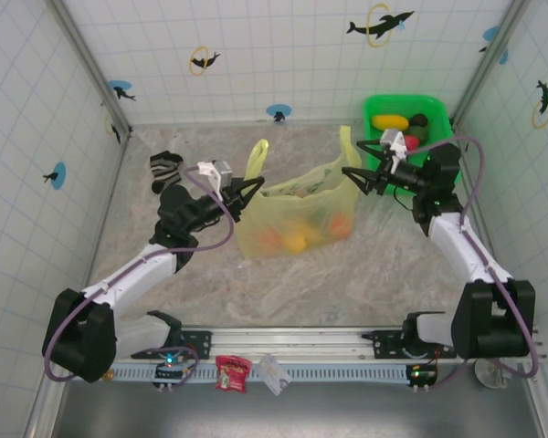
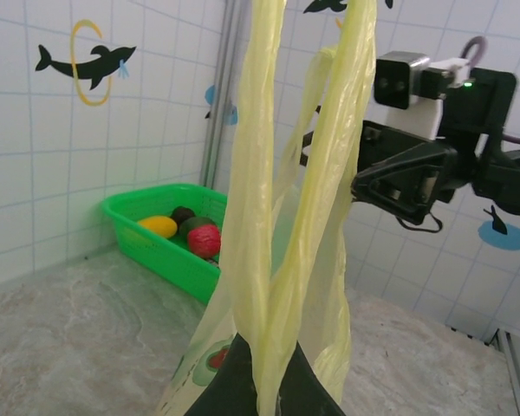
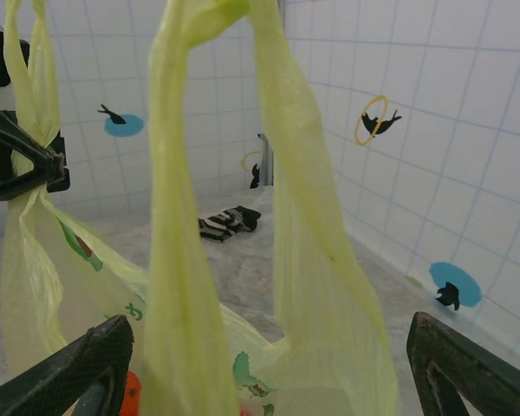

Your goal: Place the fake fruits into the plastic bag and tie a complex knot

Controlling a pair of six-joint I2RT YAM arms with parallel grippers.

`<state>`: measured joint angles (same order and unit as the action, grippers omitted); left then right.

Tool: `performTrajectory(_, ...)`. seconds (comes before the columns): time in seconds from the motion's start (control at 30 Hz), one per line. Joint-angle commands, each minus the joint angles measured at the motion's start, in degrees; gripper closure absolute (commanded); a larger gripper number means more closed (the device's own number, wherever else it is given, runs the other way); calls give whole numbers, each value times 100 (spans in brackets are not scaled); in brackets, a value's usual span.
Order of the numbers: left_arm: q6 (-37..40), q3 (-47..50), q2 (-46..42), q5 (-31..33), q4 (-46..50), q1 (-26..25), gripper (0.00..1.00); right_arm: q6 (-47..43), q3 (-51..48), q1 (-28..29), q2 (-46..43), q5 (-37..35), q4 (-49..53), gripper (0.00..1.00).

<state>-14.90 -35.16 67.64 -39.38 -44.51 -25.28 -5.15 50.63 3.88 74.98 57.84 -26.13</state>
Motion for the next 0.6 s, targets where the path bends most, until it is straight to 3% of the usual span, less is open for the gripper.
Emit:
performTrajectory(0.0, -5, 1, 123, -376, -389, 38, 100, 303, 471, -50, 463, 708, -134, 14)
performTrajectory(0.13, -290, -137, 266, -570, -441, 36, 100, 1033, 644, 39, 1045, 842, -898, 13)
performTrajectory(0.33, -308, -311, 451, -718, -383, 39, 100, 1250, 761, 437, 1507, 991, -986, 18)
performTrajectory(0.43, -343, -376, 530, -760, -385, 32, 100, 1823, 755, 452, 1651, 1019, -1667, 30)
performTrajectory(0.57, -332, -518, 593, -772, -280, 40, 100, 2168, 939, 591, 1808, 968, -2170, 63)
